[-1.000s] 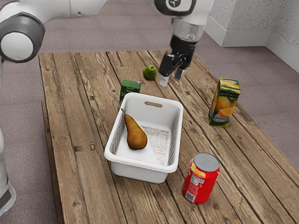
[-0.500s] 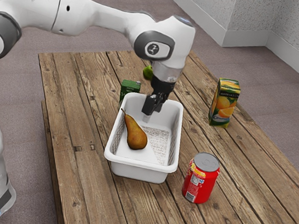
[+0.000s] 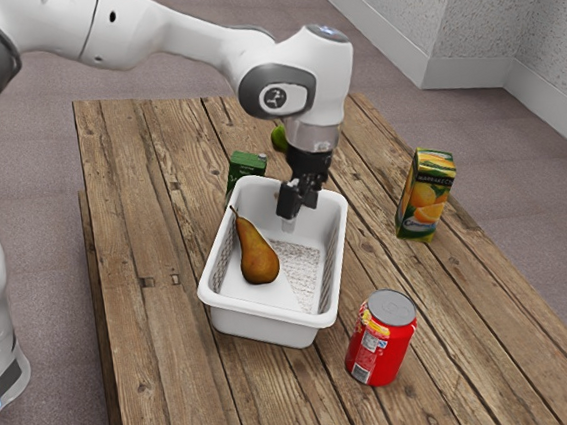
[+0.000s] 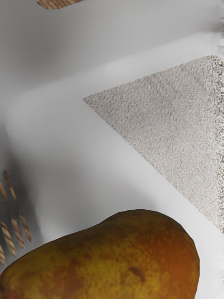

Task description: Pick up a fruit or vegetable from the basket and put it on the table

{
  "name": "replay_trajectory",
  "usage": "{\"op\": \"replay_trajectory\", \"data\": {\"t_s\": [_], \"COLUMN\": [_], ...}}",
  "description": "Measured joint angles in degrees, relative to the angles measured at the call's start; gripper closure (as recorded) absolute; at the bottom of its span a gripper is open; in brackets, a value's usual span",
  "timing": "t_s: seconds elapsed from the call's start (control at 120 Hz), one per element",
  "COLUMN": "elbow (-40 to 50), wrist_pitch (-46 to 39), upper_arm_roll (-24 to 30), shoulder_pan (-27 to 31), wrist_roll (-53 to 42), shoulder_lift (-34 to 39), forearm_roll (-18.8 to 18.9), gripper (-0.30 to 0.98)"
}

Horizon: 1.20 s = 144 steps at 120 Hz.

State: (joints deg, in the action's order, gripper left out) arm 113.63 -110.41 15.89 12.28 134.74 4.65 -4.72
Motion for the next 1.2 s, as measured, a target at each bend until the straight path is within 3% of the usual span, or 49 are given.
{"op": "replay_trajectory", "data": {"t_s": [0.458, 0.725, 1.2], "elbow": [3.05, 8.26, 11.30], "wrist_pitch": [-0.37, -0.52, -0.63], "upper_arm_roll": [1.68, 1.69, 1.69], "shoulder_pan": [-0.83, -0.74, -0.34], "wrist_roll": [-10.00, -16.97, -26.56], "shoulder_lift": [3.00, 6.48, 7.64], "forearm_roll": [-0.06, -4.08, -5.15], "gripper": [0.00, 0.00, 0.00]}}
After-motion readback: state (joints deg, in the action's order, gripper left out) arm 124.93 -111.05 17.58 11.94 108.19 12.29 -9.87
